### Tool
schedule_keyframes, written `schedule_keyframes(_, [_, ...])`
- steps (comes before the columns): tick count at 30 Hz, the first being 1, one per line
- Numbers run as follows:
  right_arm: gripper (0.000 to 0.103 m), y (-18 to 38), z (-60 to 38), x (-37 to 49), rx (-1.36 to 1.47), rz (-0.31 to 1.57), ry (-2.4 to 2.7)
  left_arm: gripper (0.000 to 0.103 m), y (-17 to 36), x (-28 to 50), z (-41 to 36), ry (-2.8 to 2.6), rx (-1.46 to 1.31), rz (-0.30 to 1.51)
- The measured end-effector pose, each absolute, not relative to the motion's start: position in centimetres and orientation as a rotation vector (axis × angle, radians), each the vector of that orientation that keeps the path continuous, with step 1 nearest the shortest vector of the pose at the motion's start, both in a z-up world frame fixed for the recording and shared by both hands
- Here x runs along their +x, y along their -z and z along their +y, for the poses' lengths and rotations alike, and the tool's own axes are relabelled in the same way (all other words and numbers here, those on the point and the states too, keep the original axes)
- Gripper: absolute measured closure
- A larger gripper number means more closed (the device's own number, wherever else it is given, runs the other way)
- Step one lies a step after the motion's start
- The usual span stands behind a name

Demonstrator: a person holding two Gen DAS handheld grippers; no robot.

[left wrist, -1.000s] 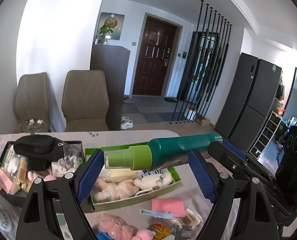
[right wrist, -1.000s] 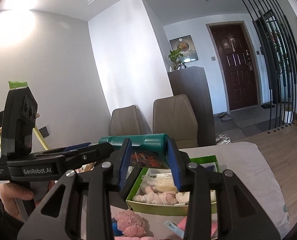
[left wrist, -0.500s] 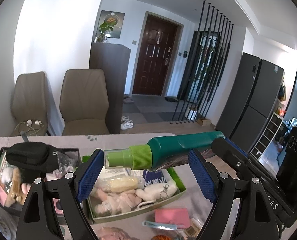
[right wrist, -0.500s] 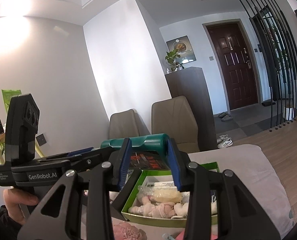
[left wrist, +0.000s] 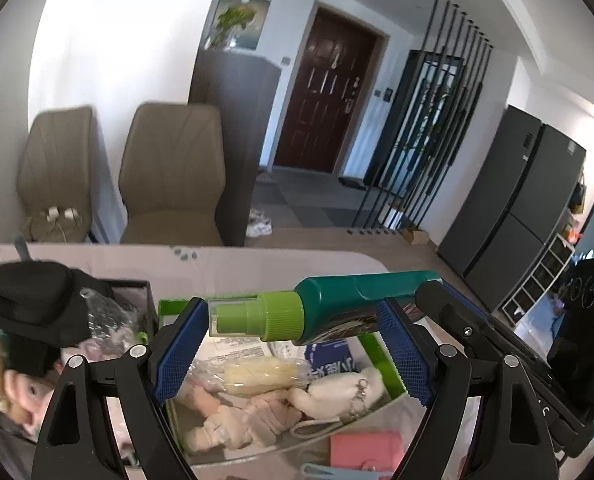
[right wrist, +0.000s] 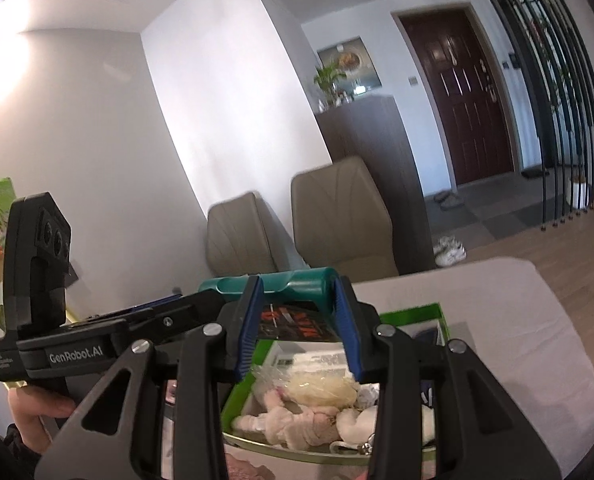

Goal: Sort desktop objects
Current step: 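Carry the spray bottle with the left tool over the green box, then lower the spray bottle into the green box and open the left tool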

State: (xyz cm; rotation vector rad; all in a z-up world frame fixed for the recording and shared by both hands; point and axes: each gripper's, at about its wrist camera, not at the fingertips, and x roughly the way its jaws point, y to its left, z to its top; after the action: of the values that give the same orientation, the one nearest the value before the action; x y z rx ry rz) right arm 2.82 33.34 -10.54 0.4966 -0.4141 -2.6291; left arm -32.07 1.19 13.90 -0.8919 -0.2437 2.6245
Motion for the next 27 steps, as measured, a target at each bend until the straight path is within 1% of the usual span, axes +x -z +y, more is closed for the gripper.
schedule_keyframes(6, [0.065, 12.8, 32.6, -1.0, 0.601, -0.421, 2.617, 0.018, -10.8, -35.3, 0.5, -2.589, -0.986, -0.306])
schedule_keyframes(13, [0.065, 15.0, 31.8, -3.6, 0.684, -0.430, 2.597, 0.018, -8.1, -36.7, 0.3, -2.582, -1.096, -0.308])
schedule_keyframes(17, [0.063, 16.3, 31.8, -4.8, 0.734, -0.466, 2.570, 0.018, -7.3, -37.2, 0.1, -2.583, -1.134, -0.308])
schedule_keyframes(27, [0.062, 19.2, 31.3, -6.3, 0.814, -0.551, 2.523, 0.018, -5.6, -38.0, -0.2, -2.593, -1.227, -0.291])
